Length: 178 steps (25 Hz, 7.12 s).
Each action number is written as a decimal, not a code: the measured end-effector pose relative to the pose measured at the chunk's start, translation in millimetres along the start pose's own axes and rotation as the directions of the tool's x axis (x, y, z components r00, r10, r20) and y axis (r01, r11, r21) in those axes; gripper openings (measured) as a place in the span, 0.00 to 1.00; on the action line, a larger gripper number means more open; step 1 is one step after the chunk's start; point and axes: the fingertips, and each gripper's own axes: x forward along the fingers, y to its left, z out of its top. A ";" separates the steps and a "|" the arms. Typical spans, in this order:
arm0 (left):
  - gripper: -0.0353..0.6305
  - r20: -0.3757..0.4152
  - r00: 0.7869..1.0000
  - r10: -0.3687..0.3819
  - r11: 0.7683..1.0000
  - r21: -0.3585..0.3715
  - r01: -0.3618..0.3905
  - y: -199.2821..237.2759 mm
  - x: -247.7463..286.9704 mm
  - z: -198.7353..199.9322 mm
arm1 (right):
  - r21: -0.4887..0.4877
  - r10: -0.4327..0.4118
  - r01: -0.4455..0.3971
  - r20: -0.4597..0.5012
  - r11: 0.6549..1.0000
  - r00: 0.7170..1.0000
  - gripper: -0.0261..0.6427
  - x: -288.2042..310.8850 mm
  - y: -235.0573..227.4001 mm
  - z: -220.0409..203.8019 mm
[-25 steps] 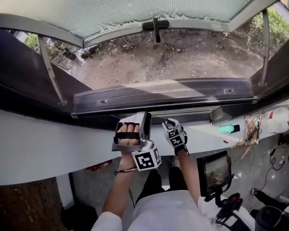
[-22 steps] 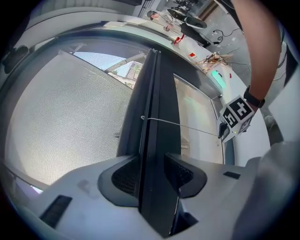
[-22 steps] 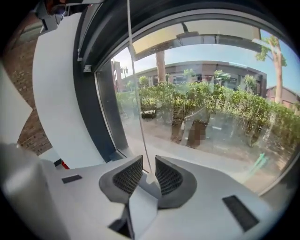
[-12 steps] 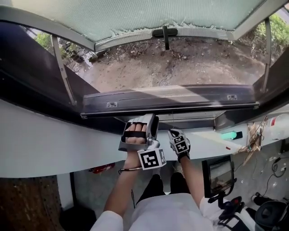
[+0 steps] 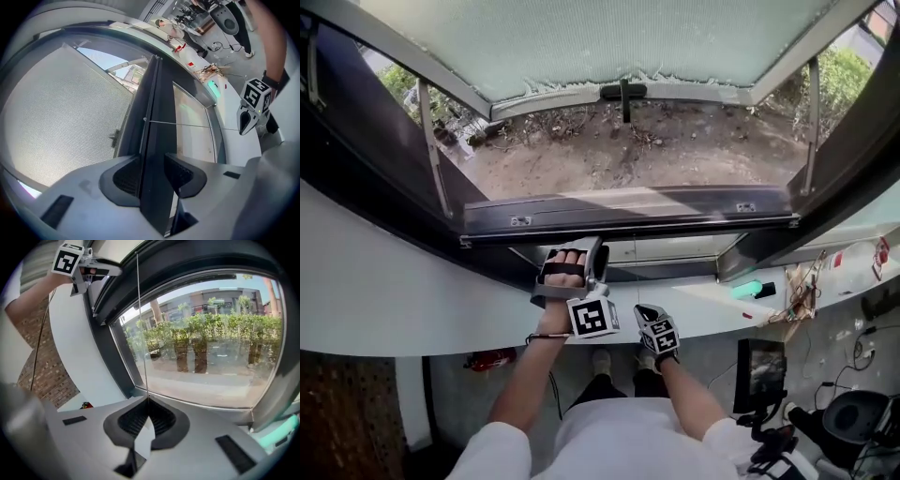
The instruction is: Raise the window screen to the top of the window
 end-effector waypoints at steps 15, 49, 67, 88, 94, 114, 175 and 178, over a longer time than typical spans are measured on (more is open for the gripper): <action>0.27 0.040 0.998 0.050 0.993 -0.110 -0.046 3.8 0.6 2.8 | 0.119 0.010 -0.010 -0.002 0.993 1.000 0.04 -25.9 21.6 -11.7; 0.14 0.055 0.982 0.181 0.961 -0.220 -0.165 68.4 -28.5 13.3 | 0.071 0.013 -0.023 0.136 0.997 0.991 0.04 -38.0 15.4 42.0; 0.13 0.058 0.976 0.210 0.958 -0.210 -0.193 85.7 -37.1 14.8 | 0.067 0.001 -0.013 0.175 0.998 0.985 0.04 -42.0 18.0 59.2; 0.13 0.079 0.937 0.340 0.922 -0.223 -0.316 129.5 -61.9 29.6 | 0.012 -0.009 0.005 0.260 1.000 0.966 0.04 -58.7 18.1 105.1; 0.13 0.075 0.935 0.346 0.923 -0.208 -0.325 138.2 -65.0 30.5 | -0.034 -0.001 0.010 0.254 0.999 0.967 0.04 -60.1 26.2 114.2; 0.13 0.088 0.929 0.360 0.917 -0.216 -0.335 153.8 -71.7 34.2 | -0.012 -0.014 0.018 0.303 1.000 0.953 0.04 -72.2 26.0 127.7; 0.13 0.159 0.839 0.520 0.841 -0.265 -0.471 243.2 -110.1 56.3 | -0.074 -0.010 0.056 0.511 0.996 0.859 0.04 -114.6 35.8 220.3; 0.13 0.161 0.834 0.528 0.839 -0.252 -0.482 249.5 -112.6 58.2 | -0.079 -0.007 0.058 0.527 0.995 0.850 0.04 -118.2 36.5 226.6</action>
